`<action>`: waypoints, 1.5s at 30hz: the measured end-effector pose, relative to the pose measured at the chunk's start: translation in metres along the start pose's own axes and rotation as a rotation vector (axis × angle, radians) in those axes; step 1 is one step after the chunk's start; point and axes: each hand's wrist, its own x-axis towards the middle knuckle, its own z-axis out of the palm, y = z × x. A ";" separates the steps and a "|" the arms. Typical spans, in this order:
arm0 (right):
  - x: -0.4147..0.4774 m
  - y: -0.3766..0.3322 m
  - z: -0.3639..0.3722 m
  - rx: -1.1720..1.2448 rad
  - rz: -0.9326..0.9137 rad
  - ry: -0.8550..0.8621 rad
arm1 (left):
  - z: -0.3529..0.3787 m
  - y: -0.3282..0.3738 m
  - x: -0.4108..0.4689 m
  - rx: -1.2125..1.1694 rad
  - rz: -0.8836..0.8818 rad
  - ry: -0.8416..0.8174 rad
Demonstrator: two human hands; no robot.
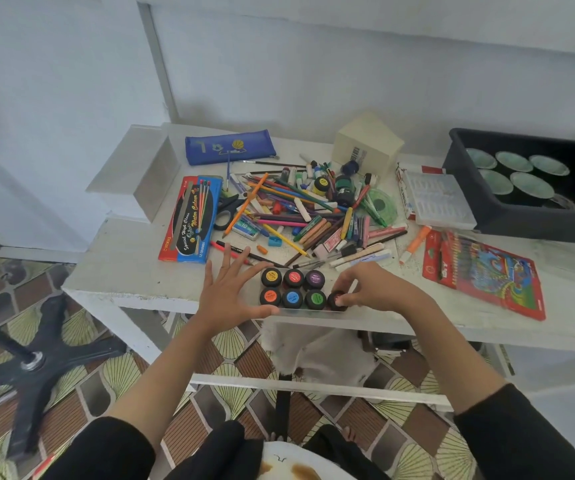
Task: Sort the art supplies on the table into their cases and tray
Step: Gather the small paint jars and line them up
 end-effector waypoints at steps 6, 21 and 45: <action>0.009 -0.008 0.003 -0.093 0.072 -0.015 | 0.000 -0.001 0.001 0.002 0.004 -0.002; 0.063 0.003 -0.084 -0.216 0.041 0.381 | -0.001 -0.001 0.001 -0.005 0.004 -0.006; 0.099 0.012 -0.064 0.059 -0.042 0.895 | 0.003 -0.003 0.002 -0.023 0.007 0.036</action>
